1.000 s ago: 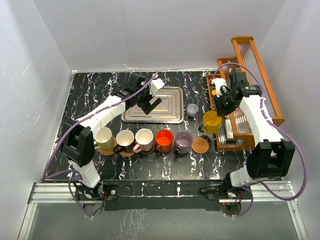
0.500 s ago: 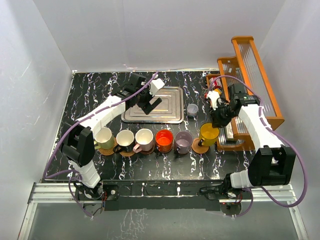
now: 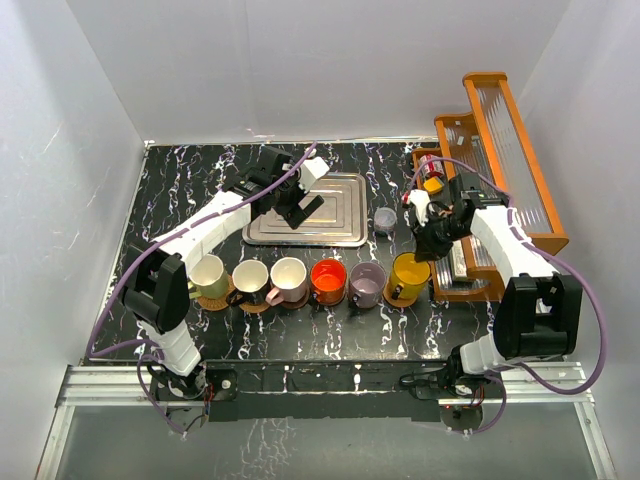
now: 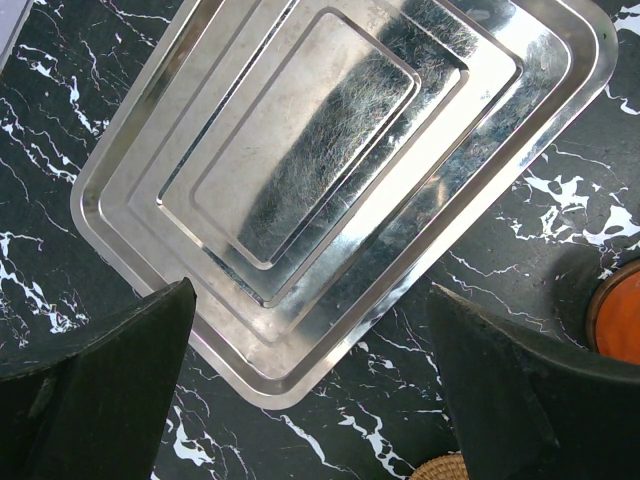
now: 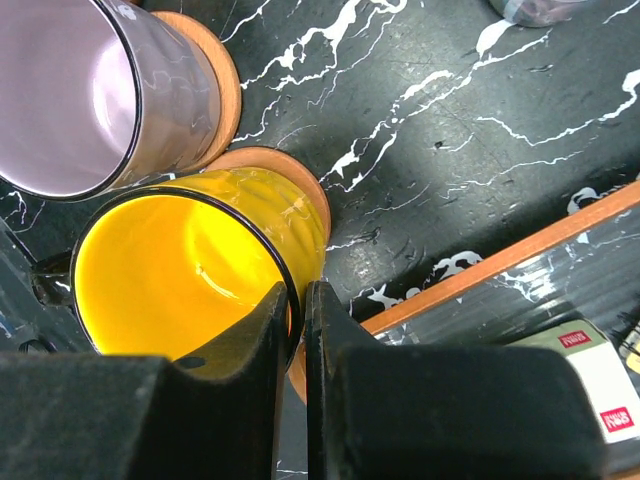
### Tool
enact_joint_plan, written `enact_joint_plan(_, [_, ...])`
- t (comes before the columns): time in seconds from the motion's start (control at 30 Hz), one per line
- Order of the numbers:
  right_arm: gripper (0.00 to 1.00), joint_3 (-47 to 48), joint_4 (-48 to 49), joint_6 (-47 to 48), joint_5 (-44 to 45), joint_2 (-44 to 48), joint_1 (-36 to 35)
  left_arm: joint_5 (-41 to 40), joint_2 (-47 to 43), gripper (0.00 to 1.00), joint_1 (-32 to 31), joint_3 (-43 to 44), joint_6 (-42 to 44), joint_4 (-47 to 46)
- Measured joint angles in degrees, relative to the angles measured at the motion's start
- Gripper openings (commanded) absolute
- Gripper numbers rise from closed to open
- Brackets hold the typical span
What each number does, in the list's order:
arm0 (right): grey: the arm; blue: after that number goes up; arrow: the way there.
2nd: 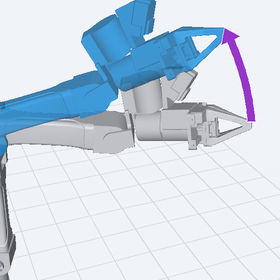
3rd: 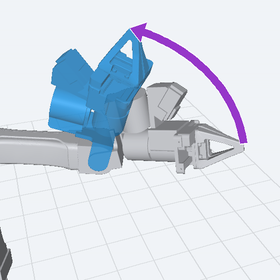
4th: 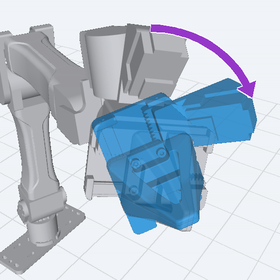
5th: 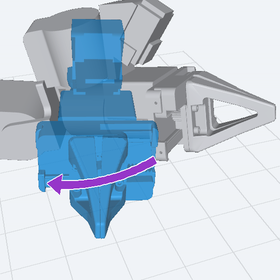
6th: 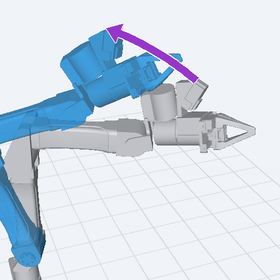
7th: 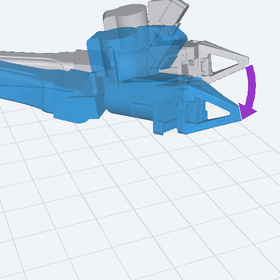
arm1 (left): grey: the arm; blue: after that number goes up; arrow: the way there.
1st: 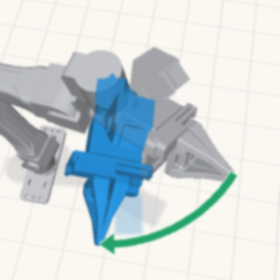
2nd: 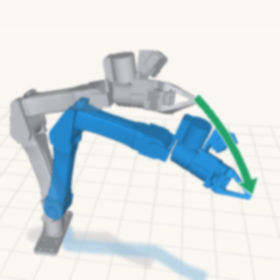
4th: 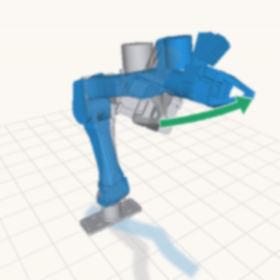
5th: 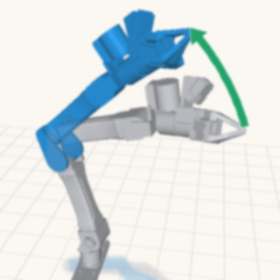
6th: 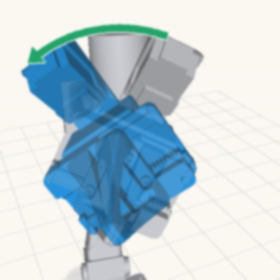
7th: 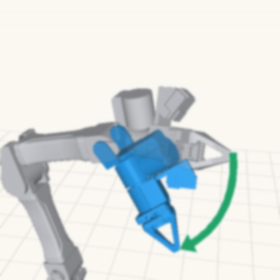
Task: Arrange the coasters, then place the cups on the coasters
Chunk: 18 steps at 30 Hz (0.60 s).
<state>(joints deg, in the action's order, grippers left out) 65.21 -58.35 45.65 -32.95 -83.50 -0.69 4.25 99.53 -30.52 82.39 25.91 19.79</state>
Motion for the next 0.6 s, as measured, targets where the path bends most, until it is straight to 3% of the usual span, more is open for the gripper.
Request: enact_joint_plan(0.6, [0.00, -2.4, 2.7, 0.8, -1.4, -1.7, 0.0, 0.0, 0.0, 0.99, 0.0, 0.0, 0.0, 0.0])
